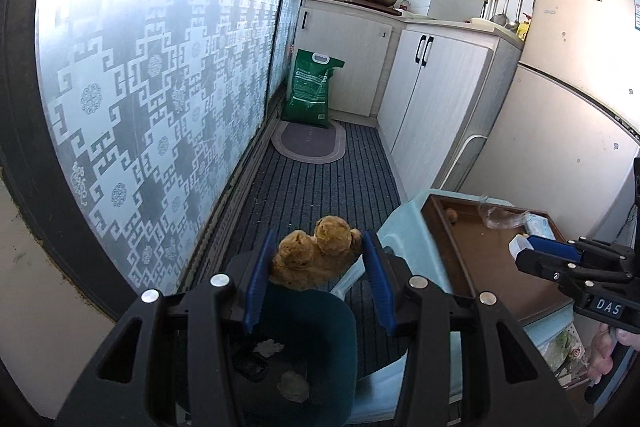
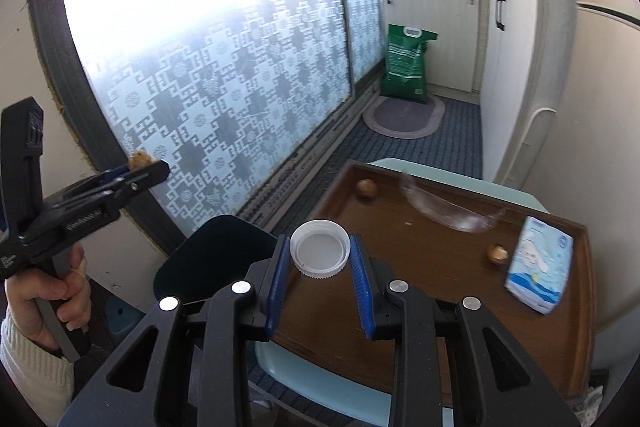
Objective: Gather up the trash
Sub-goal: 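Carry the buns and the white cap with both tools over the bin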
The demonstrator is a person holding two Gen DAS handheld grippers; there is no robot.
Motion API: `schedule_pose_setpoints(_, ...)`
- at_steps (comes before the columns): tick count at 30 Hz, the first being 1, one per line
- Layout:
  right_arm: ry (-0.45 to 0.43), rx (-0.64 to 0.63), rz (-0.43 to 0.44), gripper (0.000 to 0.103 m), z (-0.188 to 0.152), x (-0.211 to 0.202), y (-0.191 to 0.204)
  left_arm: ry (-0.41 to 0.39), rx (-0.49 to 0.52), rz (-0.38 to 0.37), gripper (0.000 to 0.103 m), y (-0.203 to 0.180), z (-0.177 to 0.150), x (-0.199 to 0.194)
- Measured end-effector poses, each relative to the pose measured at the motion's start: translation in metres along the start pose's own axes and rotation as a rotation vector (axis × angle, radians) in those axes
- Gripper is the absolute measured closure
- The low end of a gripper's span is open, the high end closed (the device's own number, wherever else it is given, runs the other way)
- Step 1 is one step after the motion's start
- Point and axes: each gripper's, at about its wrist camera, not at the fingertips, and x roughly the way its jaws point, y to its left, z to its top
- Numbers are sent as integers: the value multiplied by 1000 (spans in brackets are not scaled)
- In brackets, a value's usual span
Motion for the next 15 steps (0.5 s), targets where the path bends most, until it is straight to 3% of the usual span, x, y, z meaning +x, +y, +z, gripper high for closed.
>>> schedule_pose_setpoints(7, 14, -14, 63, 73, 13, 21, 37, 112, 28, 48, 55, 31, -26, 20)
schedule_pose_setpoints(15, 59, -11, 105, 72, 20, 59, 84, 301, -39, 63, 55, 81, -65, 64)
